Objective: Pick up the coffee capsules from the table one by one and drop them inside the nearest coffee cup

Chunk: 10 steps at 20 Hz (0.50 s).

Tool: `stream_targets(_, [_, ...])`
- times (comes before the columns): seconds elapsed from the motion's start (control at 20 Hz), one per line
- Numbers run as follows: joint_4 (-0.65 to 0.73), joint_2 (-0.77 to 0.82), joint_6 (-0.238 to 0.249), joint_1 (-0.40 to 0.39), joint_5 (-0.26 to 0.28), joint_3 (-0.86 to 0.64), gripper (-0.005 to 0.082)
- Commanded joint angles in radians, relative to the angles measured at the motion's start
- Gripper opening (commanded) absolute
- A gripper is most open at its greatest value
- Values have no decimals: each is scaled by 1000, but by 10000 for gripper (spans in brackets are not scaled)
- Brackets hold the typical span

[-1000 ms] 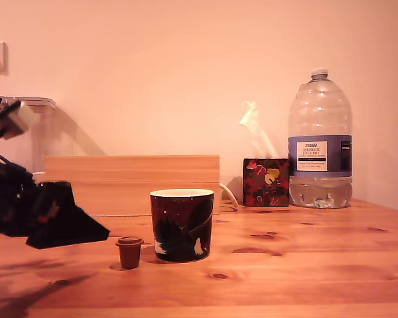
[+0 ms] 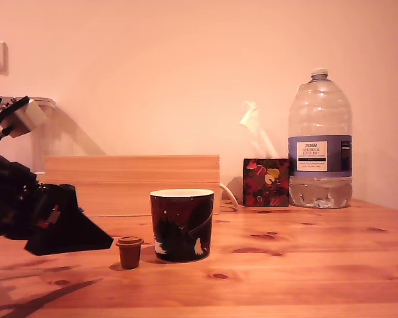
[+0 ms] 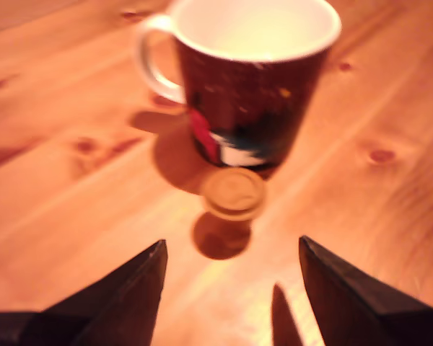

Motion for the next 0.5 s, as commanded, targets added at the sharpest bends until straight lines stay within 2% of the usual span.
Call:
stream_targets(0.0, [46,39,5,-3,-3,-9,516])
stream_targets(0.45, [56,196,16,-39,-30,101,516])
